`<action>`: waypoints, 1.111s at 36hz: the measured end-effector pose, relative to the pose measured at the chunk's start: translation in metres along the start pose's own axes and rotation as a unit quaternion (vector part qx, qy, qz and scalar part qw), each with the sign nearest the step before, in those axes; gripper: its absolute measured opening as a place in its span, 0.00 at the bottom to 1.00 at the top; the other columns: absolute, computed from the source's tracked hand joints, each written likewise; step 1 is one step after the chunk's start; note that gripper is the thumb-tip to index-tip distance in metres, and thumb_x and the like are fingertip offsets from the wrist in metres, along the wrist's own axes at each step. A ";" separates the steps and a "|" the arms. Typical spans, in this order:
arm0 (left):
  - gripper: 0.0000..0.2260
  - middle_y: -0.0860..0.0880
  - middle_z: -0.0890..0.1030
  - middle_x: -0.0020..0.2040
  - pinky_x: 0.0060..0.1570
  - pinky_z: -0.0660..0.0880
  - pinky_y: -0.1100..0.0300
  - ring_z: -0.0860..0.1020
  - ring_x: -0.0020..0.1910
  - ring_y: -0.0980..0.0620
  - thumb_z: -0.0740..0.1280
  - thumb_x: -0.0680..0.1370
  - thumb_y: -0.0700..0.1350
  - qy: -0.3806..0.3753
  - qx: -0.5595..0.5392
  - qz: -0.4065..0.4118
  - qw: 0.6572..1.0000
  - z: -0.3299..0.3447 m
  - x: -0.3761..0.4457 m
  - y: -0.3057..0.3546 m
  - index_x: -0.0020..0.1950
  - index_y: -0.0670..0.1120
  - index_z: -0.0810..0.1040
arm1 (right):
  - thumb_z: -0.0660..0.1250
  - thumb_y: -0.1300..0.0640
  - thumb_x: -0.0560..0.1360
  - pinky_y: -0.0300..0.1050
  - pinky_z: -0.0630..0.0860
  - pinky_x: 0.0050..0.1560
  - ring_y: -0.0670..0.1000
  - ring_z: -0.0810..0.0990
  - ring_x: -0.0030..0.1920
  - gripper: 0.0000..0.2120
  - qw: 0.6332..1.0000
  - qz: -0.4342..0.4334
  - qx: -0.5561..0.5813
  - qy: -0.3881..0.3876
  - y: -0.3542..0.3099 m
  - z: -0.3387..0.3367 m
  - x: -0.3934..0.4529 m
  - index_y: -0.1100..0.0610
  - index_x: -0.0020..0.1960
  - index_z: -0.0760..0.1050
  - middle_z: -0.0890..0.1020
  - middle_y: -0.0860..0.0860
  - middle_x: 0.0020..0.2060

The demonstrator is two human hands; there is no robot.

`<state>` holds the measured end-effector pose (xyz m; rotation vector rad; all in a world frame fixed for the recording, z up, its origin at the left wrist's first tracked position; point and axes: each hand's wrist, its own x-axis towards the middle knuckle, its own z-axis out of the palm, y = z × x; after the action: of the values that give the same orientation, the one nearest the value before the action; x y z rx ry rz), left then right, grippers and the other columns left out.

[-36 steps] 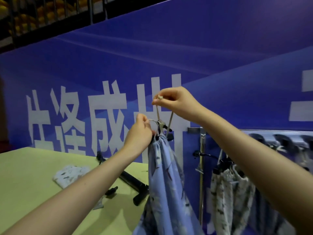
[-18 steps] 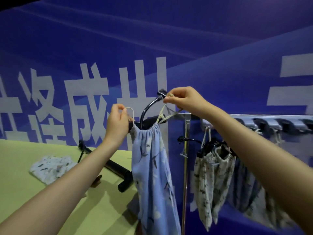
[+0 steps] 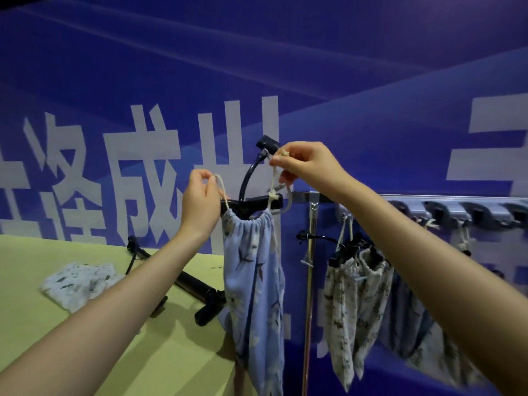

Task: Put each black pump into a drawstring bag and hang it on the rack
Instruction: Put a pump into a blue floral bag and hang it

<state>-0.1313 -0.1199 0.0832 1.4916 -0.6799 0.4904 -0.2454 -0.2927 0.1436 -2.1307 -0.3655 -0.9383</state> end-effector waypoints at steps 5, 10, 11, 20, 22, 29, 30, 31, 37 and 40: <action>0.06 0.49 0.79 0.36 0.39 0.74 0.62 0.77 0.34 0.59 0.54 0.84 0.44 -0.097 -0.007 0.030 0.995 0.007 -0.008 0.015 0.52 0.47 0.70 | 0.70 0.54 0.76 0.43 0.77 0.45 0.45 0.78 0.40 0.03 0.996 -0.042 -0.083 -0.001 -0.005 0.007 0.005 0.51 0.43 0.82 0.82 0.53 0.43; 0.10 0.52 0.77 0.33 0.49 0.77 0.55 0.79 0.41 0.54 0.53 0.85 0.43 -0.220 -0.183 -0.058 0.956 0.010 -0.010 0.032 0.48 0.45 0.71 | 0.72 0.50 0.74 0.46 0.72 0.37 0.46 0.73 0.34 0.10 0.983 -0.071 -0.168 0.036 -0.007 0.011 0.002 0.56 0.49 0.85 0.78 0.46 0.35; 0.10 0.52 0.75 0.33 0.47 0.77 0.57 0.79 0.39 0.54 0.52 0.85 0.42 -0.238 -0.229 -0.073 0.941 0.010 -0.011 0.034 0.48 0.45 0.71 | 0.72 0.50 0.74 0.48 0.74 0.36 0.50 0.76 0.33 0.10 0.986 -0.066 -0.147 0.037 -0.006 0.012 0.000 0.55 0.49 0.85 0.82 0.49 0.35; 0.09 0.49 0.76 0.43 0.48 0.77 0.58 0.77 0.44 0.54 0.54 0.84 0.43 -0.218 -0.231 -0.059 0.946 0.036 -0.013 0.044 0.50 0.48 0.73 | 0.69 0.59 0.77 0.36 0.73 0.34 0.44 0.78 0.35 0.04 0.995 -0.058 -0.008 0.082 -0.004 -0.001 -0.012 0.56 0.48 0.83 0.83 0.51 0.37; 0.08 0.49 0.76 0.43 0.42 0.77 0.61 0.76 0.41 0.54 0.54 0.84 0.43 -0.217 -0.251 -0.064 0.941 0.044 -0.012 0.044 0.51 0.48 0.72 | 0.70 0.59 0.76 0.34 0.73 0.34 0.42 0.78 0.34 0.04 0.994 -0.055 -0.013 0.096 -0.003 -0.007 -0.015 0.55 0.47 0.83 0.83 0.49 0.36; 0.08 0.48 0.74 0.40 0.40 0.70 0.60 0.72 0.36 0.54 0.55 0.84 0.42 -0.235 -0.215 -0.033 0.947 0.087 -0.011 0.048 0.49 0.49 0.71 | 0.66 0.61 0.79 0.39 0.75 0.35 0.49 0.82 0.34 0.06 0.994 -0.008 0.059 0.095 0.009 -0.039 -0.032 0.59 0.48 0.81 0.83 0.52 0.32; 0.08 0.47 0.73 0.40 0.39 0.69 0.60 0.71 0.35 0.54 0.55 0.84 0.41 -0.238 -0.224 -0.028 0.945 0.095 -0.011 0.051 0.48 0.49 0.71 | 0.65 0.61 0.79 0.39 0.76 0.36 0.50 0.82 0.35 0.06 0.991 0.000 0.071 0.110 0.011 -0.044 -0.036 0.58 0.47 0.81 0.84 0.53 0.33; 0.09 0.45 0.73 0.41 0.39 0.68 0.59 0.70 0.36 0.53 0.54 0.84 0.41 -0.244 -0.238 -0.027 0.940 0.105 -0.012 0.054 0.47 0.49 0.70 | 0.64 0.61 0.79 0.40 0.77 0.37 0.51 0.83 0.36 0.07 0.989 0.009 0.082 0.126 0.015 -0.051 -0.040 0.58 0.46 0.80 0.84 0.53 0.34; 0.08 0.45 0.71 0.38 0.30 0.77 0.59 0.73 0.38 0.45 0.54 0.84 0.40 -0.266 -0.286 -0.045 0.919 0.167 -0.030 0.058 0.48 0.49 0.70 | 0.62 0.62 0.80 0.43 0.79 0.36 0.51 0.83 0.31 0.08 0.974 0.071 0.107 0.188 0.040 -0.078 -0.068 0.59 0.44 0.76 0.83 0.57 0.32; 0.08 0.48 0.70 0.35 0.27 0.76 0.60 0.73 0.32 0.46 0.56 0.84 0.40 -0.252 -0.285 -0.050 0.923 0.195 -0.045 0.052 0.49 0.50 0.70 | 0.62 0.61 0.81 0.43 0.76 0.32 0.51 0.80 0.28 0.08 0.971 0.107 0.089 0.196 0.057 -0.086 -0.083 0.58 0.44 0.75 0.82 0.60 0.31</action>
<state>-0.2209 -0.3065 0.0819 1.0803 -1.0376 -0.1863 -0.3164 -0.3917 0.0904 -1.7325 -0.0183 -1.1233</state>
